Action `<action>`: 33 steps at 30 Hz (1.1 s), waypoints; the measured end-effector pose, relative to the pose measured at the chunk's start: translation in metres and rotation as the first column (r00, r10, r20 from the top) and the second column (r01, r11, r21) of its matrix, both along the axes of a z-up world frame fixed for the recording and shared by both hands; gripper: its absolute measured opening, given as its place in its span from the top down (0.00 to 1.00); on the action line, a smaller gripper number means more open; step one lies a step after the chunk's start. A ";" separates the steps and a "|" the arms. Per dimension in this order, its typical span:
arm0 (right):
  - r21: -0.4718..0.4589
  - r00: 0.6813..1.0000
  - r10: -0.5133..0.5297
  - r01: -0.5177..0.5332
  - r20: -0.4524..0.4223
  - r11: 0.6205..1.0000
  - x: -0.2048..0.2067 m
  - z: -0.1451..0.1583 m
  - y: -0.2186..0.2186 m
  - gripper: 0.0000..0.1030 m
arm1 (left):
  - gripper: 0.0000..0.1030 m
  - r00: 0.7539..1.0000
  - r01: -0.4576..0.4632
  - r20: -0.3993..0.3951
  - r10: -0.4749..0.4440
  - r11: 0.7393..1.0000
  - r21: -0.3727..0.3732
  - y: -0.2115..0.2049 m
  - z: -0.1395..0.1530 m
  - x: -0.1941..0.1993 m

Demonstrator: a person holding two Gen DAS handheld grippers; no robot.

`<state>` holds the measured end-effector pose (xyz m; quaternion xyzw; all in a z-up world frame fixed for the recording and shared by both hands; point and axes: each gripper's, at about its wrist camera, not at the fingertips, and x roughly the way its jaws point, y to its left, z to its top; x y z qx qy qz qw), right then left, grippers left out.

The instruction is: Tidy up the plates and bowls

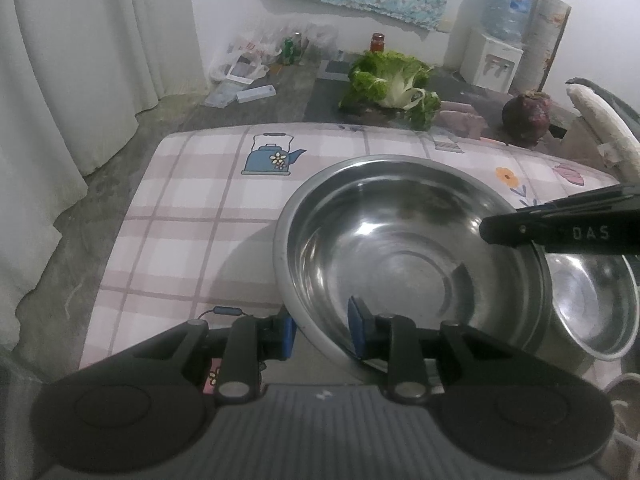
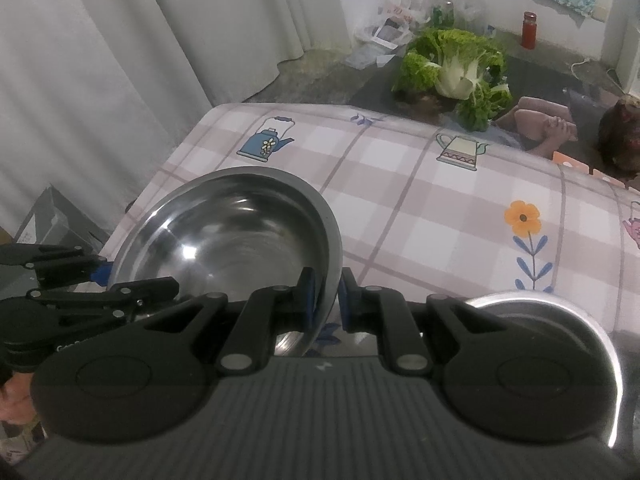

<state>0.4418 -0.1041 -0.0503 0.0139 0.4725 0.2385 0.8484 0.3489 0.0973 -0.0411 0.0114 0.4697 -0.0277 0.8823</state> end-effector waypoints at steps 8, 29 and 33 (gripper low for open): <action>0.001 1.000 -0.010 0.010 0.010 1.000 -0.011 0.011 -0.010 0.89 | 0.72 1.000 0.021 0.010 -0.021 1.000 0.005 -0.011 0.010 -0.007; 0.021 0.995 -0.088 0.087 0.037 0.996 -0.052 0.038 -0.075 0.89 | 0.72 0.993 0.110 0.033 -0.111 0.994 0.015 -0.073 0.034 -0.026; 0.022 0.993 -0.113 0.113 0.036 0.993 -0.061 0.039 -0.093 0.89 | 0.72 0.990 0.136 0.035 -0.137 0.991 0.015 -0.091 0.035 -0.028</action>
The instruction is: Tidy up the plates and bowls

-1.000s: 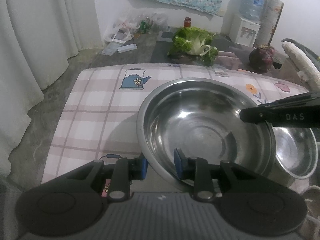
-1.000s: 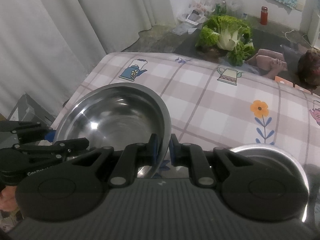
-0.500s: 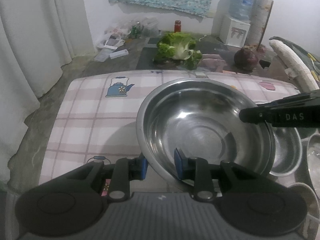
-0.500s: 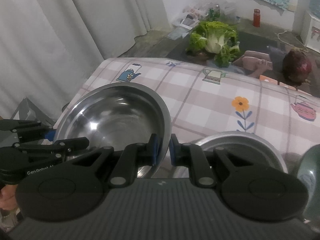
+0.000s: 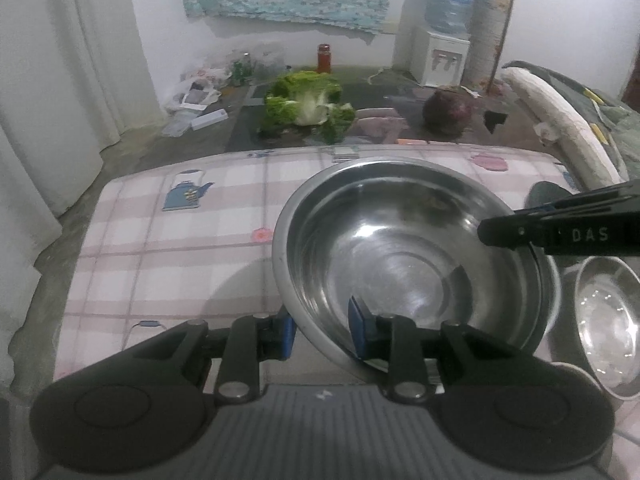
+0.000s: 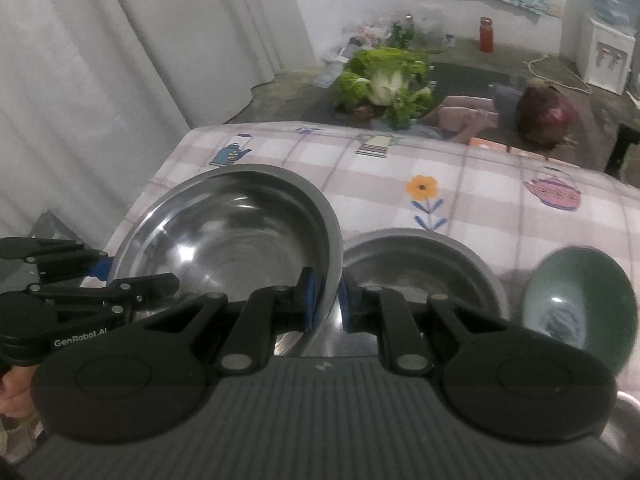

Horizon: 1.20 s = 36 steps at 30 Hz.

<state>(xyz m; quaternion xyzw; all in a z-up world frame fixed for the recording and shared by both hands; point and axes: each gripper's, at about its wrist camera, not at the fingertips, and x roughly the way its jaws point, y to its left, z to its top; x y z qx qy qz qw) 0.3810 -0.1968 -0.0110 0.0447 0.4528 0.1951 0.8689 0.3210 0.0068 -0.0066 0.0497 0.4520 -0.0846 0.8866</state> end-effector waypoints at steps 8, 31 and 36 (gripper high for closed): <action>-0.002 0.999 -0.051 0.051 -0.004 0.999 -0.015 -0.002 -0.039 0.88 | 0.72 0.999 0.048 -0.013 -0.048 0.999 -0.002 -0.034 -0.005 0.000; -0.013 0.987 -0.150 0.150 -0.059 0.989 -0.023 -0.039 -0.101 0.88 | 0.71 0.991 0.115 -0.078 -0.112 0.993 0.025 -0.091 -0.037 0.013; -0.018 0.986 -0.158 0.157 -0.059 0.987 -0.019 -0.042 -0.102 0.86 | 0.70 0.991 0.120 -0.066 -0.117 0.992 0.042 -0.097 -0.038 0.014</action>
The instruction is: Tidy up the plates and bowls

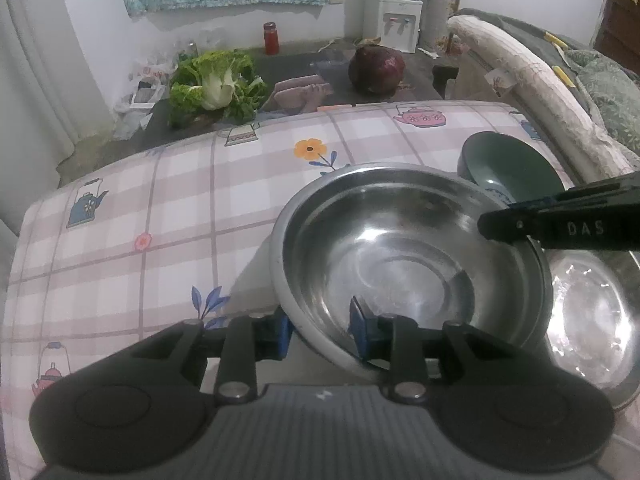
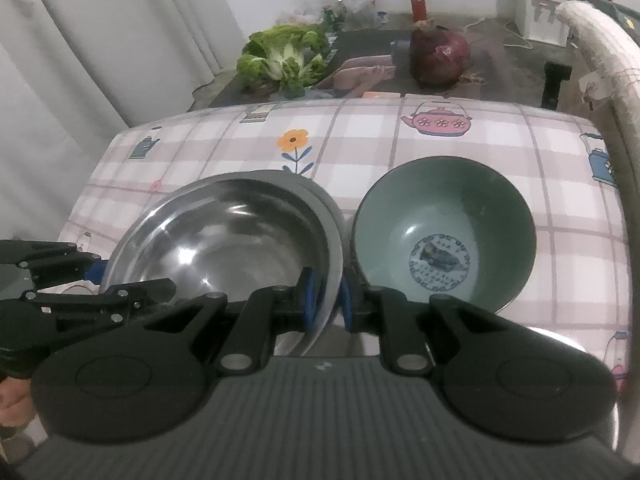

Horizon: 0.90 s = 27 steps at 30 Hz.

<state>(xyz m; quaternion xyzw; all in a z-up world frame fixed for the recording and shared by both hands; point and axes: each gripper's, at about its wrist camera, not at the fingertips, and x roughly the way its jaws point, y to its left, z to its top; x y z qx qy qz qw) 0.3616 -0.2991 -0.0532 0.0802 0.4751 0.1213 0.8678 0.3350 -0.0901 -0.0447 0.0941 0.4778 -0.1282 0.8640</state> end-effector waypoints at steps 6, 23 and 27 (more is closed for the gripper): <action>0.006 1.000 -0.004 0.004 -0.008 1.000 0.001 0.000 -0.002 0.86 | 0.65 1.000 0.001 0.007 -0.001 1.000 -0.002 0.001 0.000 -0.001; 0.029 0.999 -0.016 0.017 -0.043 0.999 -0.001 0.000 -0.002 0.80 | 0.53 0.998 -0.012 0.054 0.013 1.000 -0.022 0.015 0.006 -0.004; 0.033 0.998 -0.022 0.023 -0.056 0.999 0.001 -0.002 -0.003 0.79 | 0.54 0.999 -0.025 0.039 0.026 1.000 -0.013 0.017 0.000 0.001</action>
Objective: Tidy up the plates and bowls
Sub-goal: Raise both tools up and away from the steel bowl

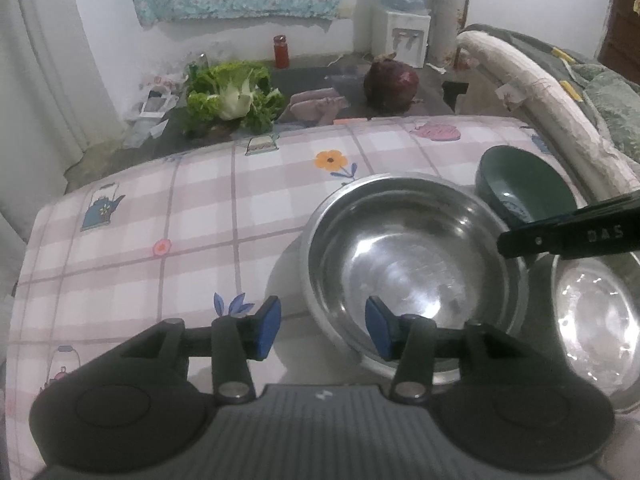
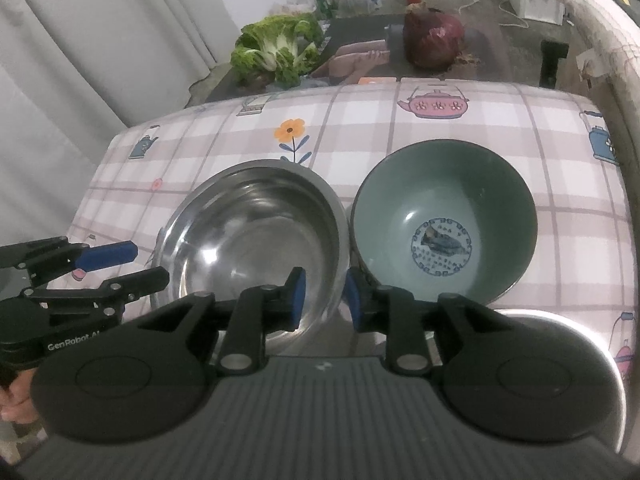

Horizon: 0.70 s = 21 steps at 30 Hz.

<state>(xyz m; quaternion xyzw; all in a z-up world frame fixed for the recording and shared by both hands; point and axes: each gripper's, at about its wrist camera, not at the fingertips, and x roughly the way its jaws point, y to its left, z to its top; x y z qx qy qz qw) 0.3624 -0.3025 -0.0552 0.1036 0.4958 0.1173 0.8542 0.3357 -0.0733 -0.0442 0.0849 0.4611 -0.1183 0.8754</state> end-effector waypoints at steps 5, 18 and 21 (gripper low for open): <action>-0.031 1.000 0.005 -0.005 -0.004 1.000 0.003 -0.005 0.005 0.78 | 0.64 1.000 -0.005 -0.019 0.006 1.000 0.020 -0.003 -0.010 0.007; -0.037 0.999 0.055 -0.055 -0.002 0.998 0.004 -0.006 0.027 0.80 | 0.73 0.996 -0.061 -0.060 0.062 0.998 0.023 0.023 -0.016 0.008; -0.030 0.997 0.071 -0.072 -0.005 0.997 0.003 -0.006 0.036 0.80 | 0.73 0.995 -0.074 -0.063 0.076 0.997 0.027 0.031 -0.016 0.007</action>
